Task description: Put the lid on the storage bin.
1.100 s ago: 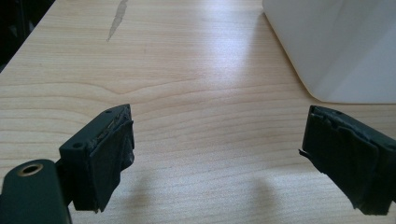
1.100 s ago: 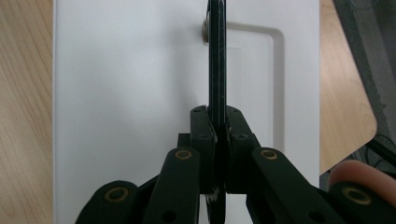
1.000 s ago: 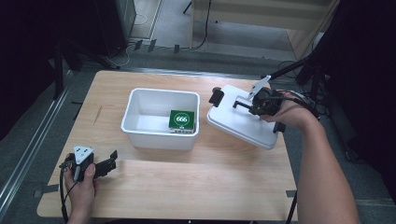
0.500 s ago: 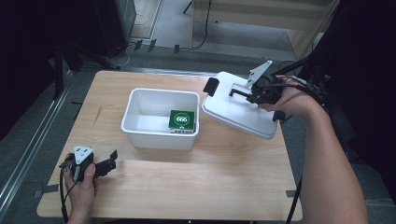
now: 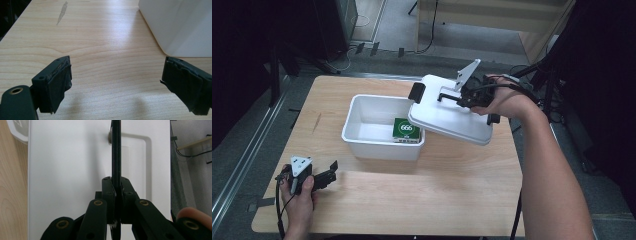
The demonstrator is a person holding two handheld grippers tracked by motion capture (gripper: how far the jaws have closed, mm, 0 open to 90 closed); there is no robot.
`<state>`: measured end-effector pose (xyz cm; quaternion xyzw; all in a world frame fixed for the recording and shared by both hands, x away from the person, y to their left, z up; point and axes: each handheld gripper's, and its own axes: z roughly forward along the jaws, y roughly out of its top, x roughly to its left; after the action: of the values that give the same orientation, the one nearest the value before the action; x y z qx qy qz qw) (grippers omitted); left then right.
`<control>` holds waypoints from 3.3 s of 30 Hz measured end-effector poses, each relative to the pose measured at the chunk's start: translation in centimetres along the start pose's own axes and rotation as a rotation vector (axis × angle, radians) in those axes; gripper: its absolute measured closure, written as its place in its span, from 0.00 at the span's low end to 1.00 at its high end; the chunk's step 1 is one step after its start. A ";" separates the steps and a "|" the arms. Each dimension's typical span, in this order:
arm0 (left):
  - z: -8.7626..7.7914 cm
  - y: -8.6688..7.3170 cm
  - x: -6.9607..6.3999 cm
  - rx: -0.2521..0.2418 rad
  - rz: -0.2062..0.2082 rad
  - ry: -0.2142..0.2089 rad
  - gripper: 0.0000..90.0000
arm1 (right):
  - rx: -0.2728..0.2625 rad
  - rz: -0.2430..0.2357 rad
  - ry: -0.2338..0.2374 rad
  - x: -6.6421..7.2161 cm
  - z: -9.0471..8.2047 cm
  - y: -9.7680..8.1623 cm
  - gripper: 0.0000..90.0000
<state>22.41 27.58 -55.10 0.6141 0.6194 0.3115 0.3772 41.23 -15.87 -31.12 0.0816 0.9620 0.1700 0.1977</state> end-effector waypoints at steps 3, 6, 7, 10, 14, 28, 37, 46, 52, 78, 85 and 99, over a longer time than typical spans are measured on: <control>0.0 0.0 0.0 -0.002 -0.002 -0.002 0.11 | -0.005 -0.015 0.013 0.3 0.5 0.8 0.95; 0.0 0.0 0.0 -0.002 -0.001 -0.001 0.11 | -0.012 -0.027 0.025 0.6 1.0 1.9 0.95; 0.0 0.0 0.0 -0.001 -0.001 -0.001 0.11 | -0.017 -0.035 0.029 0.7 1.2 2.2 0.95; 0.0 0.0 0.0 -0.002 -0.003 -0.003 0.11 | -0.022 -0.050 0.037 1.0 1.7 3.1 0.95; 0.0 0.0 0.0 0.002 -0.001 -0.003 0.11 | -0.028 -0.058 0.049 1.4 2.2 4.2 0.95; 0.0 0.1 0.1 0.009 0.005 -0.006 0.11 | -0.042 -0.100 0.084 2.5 3.7 7.5 0.95; 0.1 0.1 0.0 0.008 0.011 -0.008 0.11 | -0.053 -0.128 0.096 3.0 4.3 9.9 0.95; 0.0 0.1 0.0 0.000 0.007 -0.010 0.11 | -0.069 -0.147 0.124 3.8 5.5 11.6 0.95; 0.0 0.1 0.0 -0.003 0.001 -0.009 0.11 | -0.072 -0.167 0.135 4.3 6.2 12.7 0.95; -0.1 0.1 0.1 -0.027 -0.005 0.002 0.11 | -0.066 -0.178 0.156 5.4 8.6 15.4 0.95; -0.1 0.1 0.2 -0.024 -0.009 -0.001 0.11 | -0.052 -0.187 0.166 5.7 9.2 15.8 0.95; -0.1 0.1 0.2 -0.023 -0.010 -0.001 0.11 | -0.047 -0.182 0.159 5.8 9.4 15.7 0.94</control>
<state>22.35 27.78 -54.97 0.6069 0.6185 0.3163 0.3861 41.21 2.82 -35.68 -0.0246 0.9738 0.1798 0.1372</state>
